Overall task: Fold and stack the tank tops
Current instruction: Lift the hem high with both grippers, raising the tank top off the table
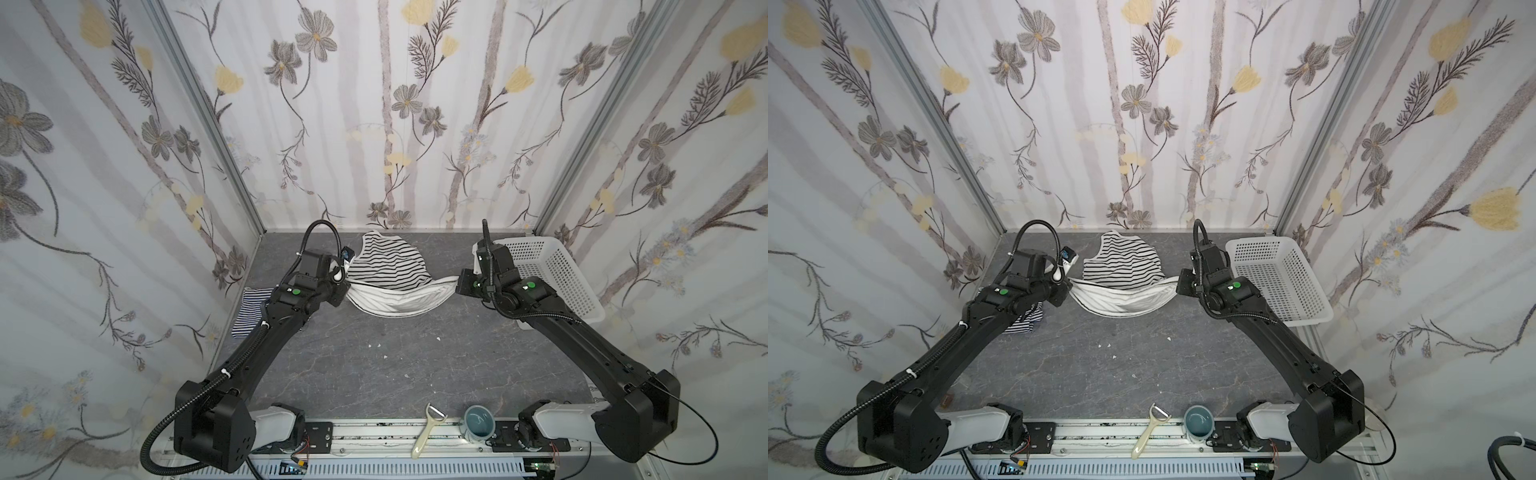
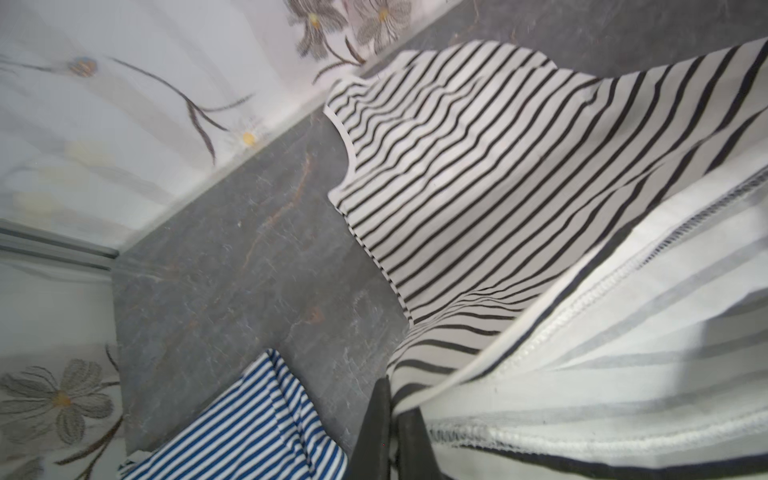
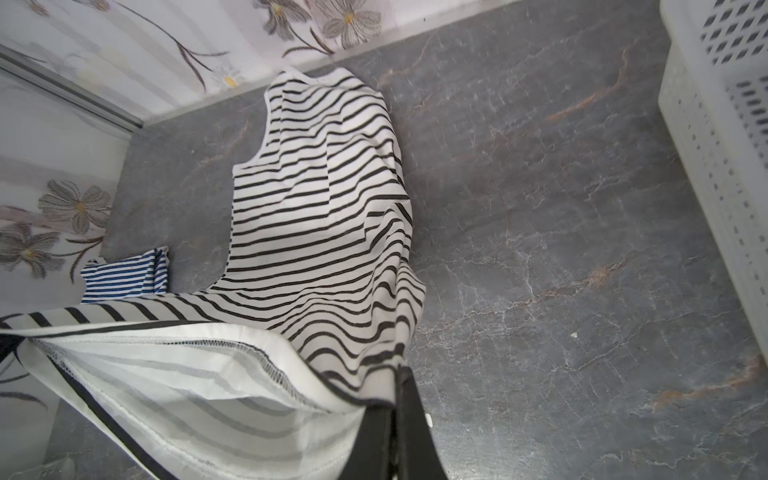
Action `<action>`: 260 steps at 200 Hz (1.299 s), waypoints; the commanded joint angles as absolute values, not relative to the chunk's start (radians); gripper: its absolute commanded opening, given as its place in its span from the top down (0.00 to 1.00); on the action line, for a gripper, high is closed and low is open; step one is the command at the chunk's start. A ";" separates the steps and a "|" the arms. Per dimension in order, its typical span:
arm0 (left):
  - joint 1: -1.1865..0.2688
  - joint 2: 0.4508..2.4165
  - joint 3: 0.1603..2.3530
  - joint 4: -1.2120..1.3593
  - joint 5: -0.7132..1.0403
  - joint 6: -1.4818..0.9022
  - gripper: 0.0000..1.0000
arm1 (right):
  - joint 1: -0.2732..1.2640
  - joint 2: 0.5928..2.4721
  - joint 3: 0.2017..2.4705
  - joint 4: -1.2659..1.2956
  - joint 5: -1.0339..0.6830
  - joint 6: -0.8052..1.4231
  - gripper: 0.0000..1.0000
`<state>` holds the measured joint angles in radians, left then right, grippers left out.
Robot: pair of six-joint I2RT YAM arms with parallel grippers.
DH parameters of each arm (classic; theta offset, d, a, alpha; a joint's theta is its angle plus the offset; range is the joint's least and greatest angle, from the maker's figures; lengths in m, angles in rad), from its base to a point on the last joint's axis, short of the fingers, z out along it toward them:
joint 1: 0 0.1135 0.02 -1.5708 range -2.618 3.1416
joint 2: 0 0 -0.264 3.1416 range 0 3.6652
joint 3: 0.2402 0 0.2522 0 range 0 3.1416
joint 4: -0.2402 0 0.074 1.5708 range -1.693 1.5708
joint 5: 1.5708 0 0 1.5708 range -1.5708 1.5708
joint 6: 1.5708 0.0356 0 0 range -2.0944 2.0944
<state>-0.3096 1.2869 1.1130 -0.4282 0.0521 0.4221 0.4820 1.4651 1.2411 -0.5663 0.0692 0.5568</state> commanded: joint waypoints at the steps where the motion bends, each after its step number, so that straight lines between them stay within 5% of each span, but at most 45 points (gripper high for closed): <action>1: -0.296 1.297 1.242 -0.469 0.024 0.425 1.00 | 0.480 1.445 1.369 -0.698 0.132 0.499 1.00; 77: -0.285 1.261 1.748 -0.699 0.088 0.295 1.00 | 0.497 1.341 1.790 -0.900 0.096 0.439 1.00; 150: -0.286 1.255 1.963 -0.767 0.112 0.218 1.00 | 0.485 1.365 2.048 -0.932 0.047 0.416 1.00; 215: -0.271 1.610 2.157 -0.671 0.115 0.249 1.00 | 0.281 1.633 2.111 -0.827 -0.140 0.388 1.00; 260: -0.214 1.901 2.492 -0.651 0.105 0.202 1.00 | 0.168 1.879 2.341 -0.805 -0.279 0.357 1.00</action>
<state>-0.2356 1.8233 2.3688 -0.7078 0.1158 0.2340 0.2161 1.7924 2.2452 -0.8700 -0.1780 0.3923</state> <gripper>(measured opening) 0.051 0.048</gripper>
